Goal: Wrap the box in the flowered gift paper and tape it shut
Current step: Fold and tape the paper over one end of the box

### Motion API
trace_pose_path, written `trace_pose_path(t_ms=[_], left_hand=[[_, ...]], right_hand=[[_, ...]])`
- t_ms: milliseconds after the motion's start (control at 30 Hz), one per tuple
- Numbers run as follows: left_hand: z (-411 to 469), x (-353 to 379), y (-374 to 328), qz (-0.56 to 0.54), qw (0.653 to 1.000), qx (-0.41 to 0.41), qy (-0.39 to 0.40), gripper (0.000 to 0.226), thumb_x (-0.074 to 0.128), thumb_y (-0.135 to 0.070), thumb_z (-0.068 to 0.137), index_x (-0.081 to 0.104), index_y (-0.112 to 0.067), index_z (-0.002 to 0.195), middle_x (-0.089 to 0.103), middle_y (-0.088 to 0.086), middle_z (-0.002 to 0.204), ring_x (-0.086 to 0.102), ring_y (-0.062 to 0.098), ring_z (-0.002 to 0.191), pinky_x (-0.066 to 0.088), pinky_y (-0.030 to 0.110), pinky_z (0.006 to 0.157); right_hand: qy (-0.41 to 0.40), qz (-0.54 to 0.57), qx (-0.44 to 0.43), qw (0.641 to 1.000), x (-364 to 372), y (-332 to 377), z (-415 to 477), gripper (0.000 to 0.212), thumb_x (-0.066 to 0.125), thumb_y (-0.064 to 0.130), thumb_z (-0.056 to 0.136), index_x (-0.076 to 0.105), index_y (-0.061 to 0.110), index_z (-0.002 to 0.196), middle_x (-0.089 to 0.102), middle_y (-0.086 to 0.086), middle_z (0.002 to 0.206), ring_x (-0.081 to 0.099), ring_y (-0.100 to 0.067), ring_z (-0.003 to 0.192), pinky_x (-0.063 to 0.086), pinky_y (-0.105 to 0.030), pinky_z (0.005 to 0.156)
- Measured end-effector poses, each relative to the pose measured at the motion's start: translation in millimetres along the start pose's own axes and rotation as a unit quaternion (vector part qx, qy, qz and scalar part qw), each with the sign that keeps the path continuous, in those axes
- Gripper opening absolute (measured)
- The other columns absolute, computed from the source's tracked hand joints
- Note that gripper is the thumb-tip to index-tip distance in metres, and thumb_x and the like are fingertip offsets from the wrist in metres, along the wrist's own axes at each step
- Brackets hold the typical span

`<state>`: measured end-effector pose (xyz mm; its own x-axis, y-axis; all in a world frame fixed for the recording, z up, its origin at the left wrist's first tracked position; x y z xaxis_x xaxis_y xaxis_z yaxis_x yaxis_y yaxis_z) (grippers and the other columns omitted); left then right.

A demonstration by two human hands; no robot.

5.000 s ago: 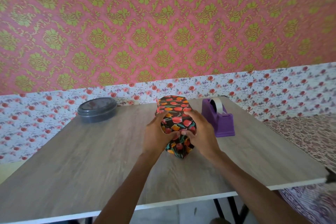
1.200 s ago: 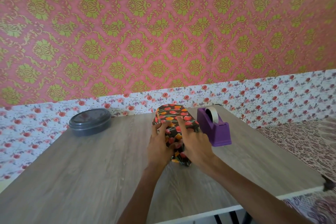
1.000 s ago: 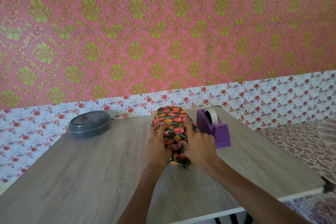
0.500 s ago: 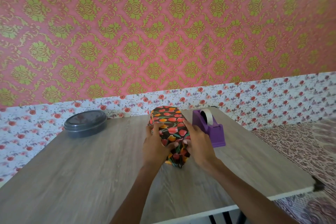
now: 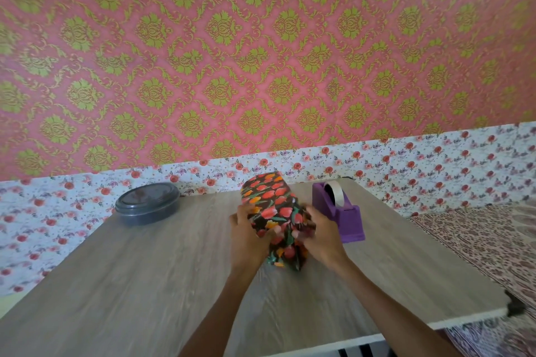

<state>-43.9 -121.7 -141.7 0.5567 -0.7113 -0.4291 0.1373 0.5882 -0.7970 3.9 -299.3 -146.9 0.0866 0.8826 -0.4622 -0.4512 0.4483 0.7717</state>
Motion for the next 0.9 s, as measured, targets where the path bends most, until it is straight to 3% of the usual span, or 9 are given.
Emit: trace_pose_path(t_ms=[100, 167, 300, 400, 500, 600, 700, 800, 900], left_hand=[[1.7, -1.2, 19.7, -0.125, 0.99, -0.067, 0.018, 0.071, 0.087, -0.054, 0.058, 0.047, -0.021, 0.106, 0.062, 0.007, 0.107, 0.067, 0.022, 0.092, 0.06, 0.042, 0.07], [-2.5, 4.2, 26.9, -0.148, 0.981, -0.099, 0.079, 0.076, 0.081, -0.067, 0.057, 0.049, -0.016, 0.104, 0.069, 0.012, 0.1, 0.072, 0.022, 0.083, 0.061, 0.039, 0.063], [-12.6, -5.5, 20.7, 0.139, 0.971, -0.064, 0.183, 0.063, 0.055, -0.07, 0.083, 0.057, -0.011, 0.104, 0.071, 0.01, 0.095, 0.071, 0.025, 0.085, 0.058, 0.037, 0.077], [-11.3, -28.8, 2.8, 0.26, 0.959, -0.014, 0.11, 0.057, 0.062, -0.066, 0.08, 0.055, -0.016, 0.107, 0.065, 0.002, 0.101, 0.066, 0.022, 0.093, 0.051, 0.031, 0.075], [-12.9, -43.3, -18.9, 0.209, 0.973, 0.064, 0.075, 0.082, 0.079, -0.053, 0.07, 0.034, -0.026, 0.133, 0.04, -0.003, 0.13, 0.045, 0.019, 0.119, 0.046, 0.034, 0.089], [-10.3, -41.8, -23.6, 0.188, 0.972, 0.105, 0.095, 0.092, 0.079, -0.054, 0.069, 0.026, -0.037, 0.143, 0.032, -0.005, 0.144, 0.039, 0.022, 0.127, 0.043, 0.04, 0.102], [-7.9, -51.9, -16.5, 0.286, 0.954, 0.083, 0.034, 0.082, 0.072, -0.058, 0.075, 0.031, -0.034, 0.143, 0.041, -0.004, 0.142, 0.047, 0.025, 0.122, 0.047, 0.041, 0.095], [-5.0, -71.4, 2.4, 0.281, 0.959, 0.037, -0.003, 0.085, 0.067, -0.074, 0.068, 0.038, -0.03, 0.135, 0.049, -0.004, 0.129, 0.058, 0.023, 0.11, 0.053, 0.041, 0.084], [-5.9, -86.3, 27.9, 0.23, 0.973, -0.024, 0.006, 0.091, 0.065, -0.082, 0.06, 0.044, -0.025, 0.126, 0.057, -0.003, 0.12, 0.063, 0.024, 0.103, 0.054, 0.041, 0.082]], right_hand=[[-0.032, 0.012, -0.041, 0.999, -16.3, 20.8, 11.7, 0.052, 0.077, 0.005, 0.077, 0.063, 0.016, 0.126, 0.068, 0.007, 0.113, 0.06, 0.001, 0.1, 0.039, 0.003, 0.082], [-0.02, -0.007, -0.063, 0.998, -20.8, 30.5, 17.5, 0.052, 0.075, -0.001, 0.076, 0.066, 0.017, 0.125, 0.069, 0.003, 0.117, 0.059, 0.001, 0.101, 0.037, 0.006, 0.081], [0.017, -0.065, -0.1, 0.993, -13.3, 38.5, 16.4, 0.055, 0.076, -0.004, 0.076, 0.068, 0.024, 0.123, 0.065, 0.01, 0.126, 0.055, -0.001, 0.118, 0.028, 0.006, 0.091], [0.038, -0.12, -0.166, 0.978, -0.7, 46.8, 9.2, 0.066, 0.076, -0.01, 0.072, 0.066, 0.027, 0.125, 0.057, 0.008, 0.137, 0.051, -0.007, 0.127, 0.031, 0.003, 0.093], [0.018, -0.154, -0.211, 0.965, 5.4, 58.3, 1.8, 0.066, 0.077, -0.005, 0.072, 0.063, 0.03, 0.127, 0.045, 0.01, 0.148, 0.047, -0.008, 0.129, 0.043, -0.019, 0.101], [0.002, -0.105, -0.249, 0.963, 6.8, 81.9, -5.3, 0.059, 0.077, 0.002, 0.075, 0.059, 0.023, 0.128, 0.045, 0.005, 0.146, 0.048, -0.015, 0.131, 0.045, -0.027, 0.104], [0.085, -0.041, -0.261, 0.961, 15.9, 101.3, -8.9, 0.079, 0.079, 0.013, 0.076, 0.041, 0.024, 0.145, 0.032, 0.007, 0.155, 0.031, -0.007, 0.142, 0.035, -0.025, 0.113], [0.167, 0.009, -0.213, 0.963, 26.6, 94.6, -9.3, 0.107, 0.084, 0.031, 0.072, 0.015, 0.038, 0.153, 0.017, 0.018, 0.159, 0.019, 0.002, 0.144, 0.026, -0.021, 0.113], [0.151, 0.009, -0.181, 0.972, 26.9, 74.1, -8.4, 0.097, 0.085, 0.036, 0.072, 0.027, 0.037, 0.151, 0.038, 0.017, 0.151, 0.035, 0.005, 0.135, 0.033, -0.023, 0.111]])
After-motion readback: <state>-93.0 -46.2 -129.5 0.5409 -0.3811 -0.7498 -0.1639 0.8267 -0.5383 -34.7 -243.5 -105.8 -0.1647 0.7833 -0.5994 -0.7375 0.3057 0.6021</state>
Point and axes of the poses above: each hand's wrist, its own z-axis towards the middle knuckle, its own x-axis out of the palm, y = z × x, the point moved 6 cm from there along z, towards the middle knuckle
